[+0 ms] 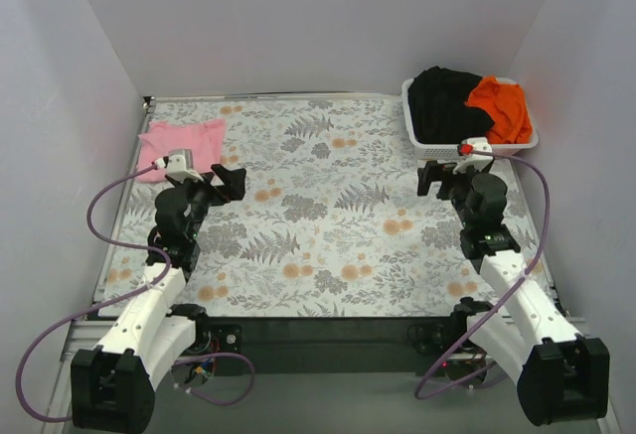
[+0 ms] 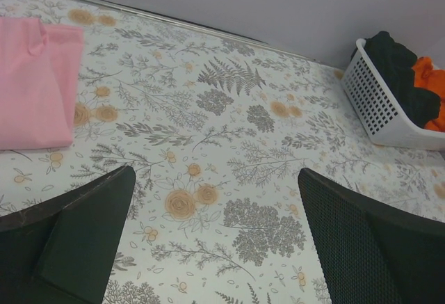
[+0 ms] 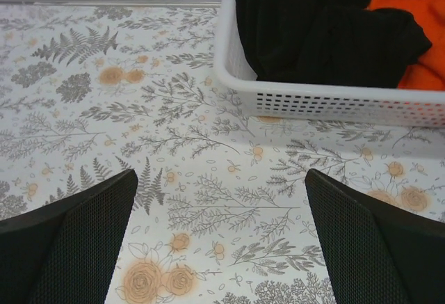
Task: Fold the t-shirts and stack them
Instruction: Grab the tshirt from the pile
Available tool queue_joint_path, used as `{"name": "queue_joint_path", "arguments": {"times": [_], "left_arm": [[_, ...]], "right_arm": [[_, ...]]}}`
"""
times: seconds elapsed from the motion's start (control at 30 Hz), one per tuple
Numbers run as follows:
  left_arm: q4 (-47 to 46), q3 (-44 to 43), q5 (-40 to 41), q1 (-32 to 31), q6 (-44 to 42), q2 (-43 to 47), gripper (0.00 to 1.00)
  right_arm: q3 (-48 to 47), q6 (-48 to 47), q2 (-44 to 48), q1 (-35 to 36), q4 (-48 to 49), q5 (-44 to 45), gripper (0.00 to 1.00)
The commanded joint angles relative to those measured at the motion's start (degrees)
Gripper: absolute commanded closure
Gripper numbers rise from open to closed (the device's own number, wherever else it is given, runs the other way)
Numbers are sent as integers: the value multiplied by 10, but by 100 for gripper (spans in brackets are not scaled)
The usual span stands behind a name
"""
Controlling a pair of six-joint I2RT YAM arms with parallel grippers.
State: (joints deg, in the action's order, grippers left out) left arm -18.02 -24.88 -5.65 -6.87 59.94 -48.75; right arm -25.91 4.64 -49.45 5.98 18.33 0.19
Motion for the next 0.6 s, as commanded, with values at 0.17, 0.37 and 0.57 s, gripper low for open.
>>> {"name": "queue_joint_path", "arguments": {"times": [0.17, 0.37, 0.57], "left_arm": [[4, 0, -16, -2, -22, 16, 2], [9, 1, -9, -2, -23, 20, 2], [8, 7, 1, -2, -24, 28, 2]], "right_arm": [[-192, -82, -122, 92, -37, 133, 2], [-327, -113, -237, 90, -53, 196, 2], [-523, -80, -375, 18, -134, 126, 2]]}}
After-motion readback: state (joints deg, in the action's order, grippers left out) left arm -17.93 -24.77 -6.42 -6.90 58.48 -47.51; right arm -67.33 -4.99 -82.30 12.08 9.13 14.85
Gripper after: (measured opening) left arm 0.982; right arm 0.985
